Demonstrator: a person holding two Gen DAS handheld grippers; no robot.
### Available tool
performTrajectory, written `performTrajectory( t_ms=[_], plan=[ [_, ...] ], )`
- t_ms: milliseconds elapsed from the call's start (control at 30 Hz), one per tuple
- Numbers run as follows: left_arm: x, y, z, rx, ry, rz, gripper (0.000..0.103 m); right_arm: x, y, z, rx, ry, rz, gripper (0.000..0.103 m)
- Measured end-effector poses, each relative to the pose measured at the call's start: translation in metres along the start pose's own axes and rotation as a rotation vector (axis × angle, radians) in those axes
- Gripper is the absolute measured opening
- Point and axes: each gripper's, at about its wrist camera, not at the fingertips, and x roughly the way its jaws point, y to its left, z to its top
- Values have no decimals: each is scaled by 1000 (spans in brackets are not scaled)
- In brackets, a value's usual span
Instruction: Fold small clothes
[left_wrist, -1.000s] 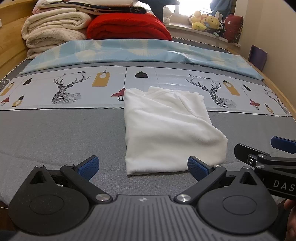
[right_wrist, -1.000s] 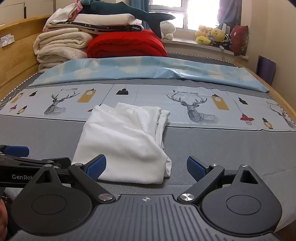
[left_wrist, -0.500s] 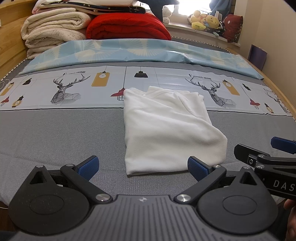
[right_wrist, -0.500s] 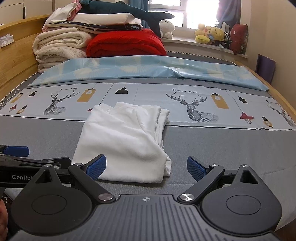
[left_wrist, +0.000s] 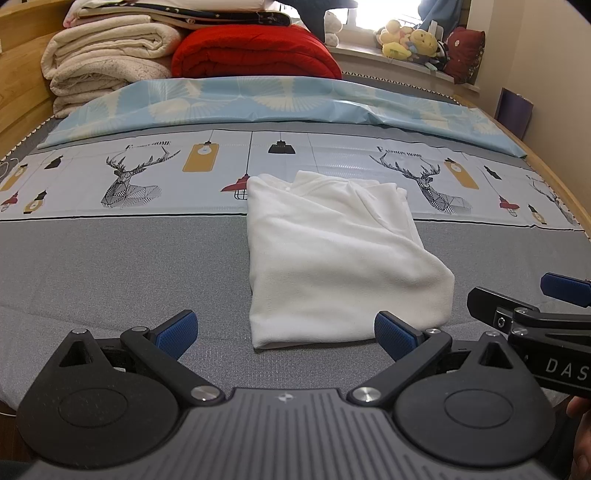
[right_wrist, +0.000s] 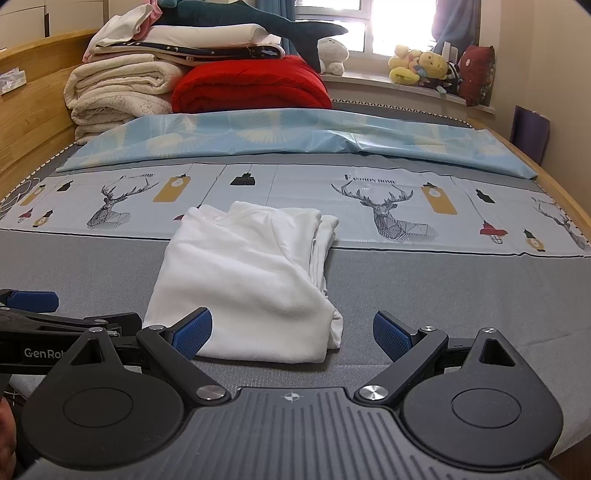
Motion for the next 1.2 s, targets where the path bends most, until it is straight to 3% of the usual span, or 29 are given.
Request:
performTrajectory(
  t_ms=[1200],
  plan=[
    [2,-2,-5,2,5,-1,102,1,0,-2,4,7,-1,94]
  ],
)
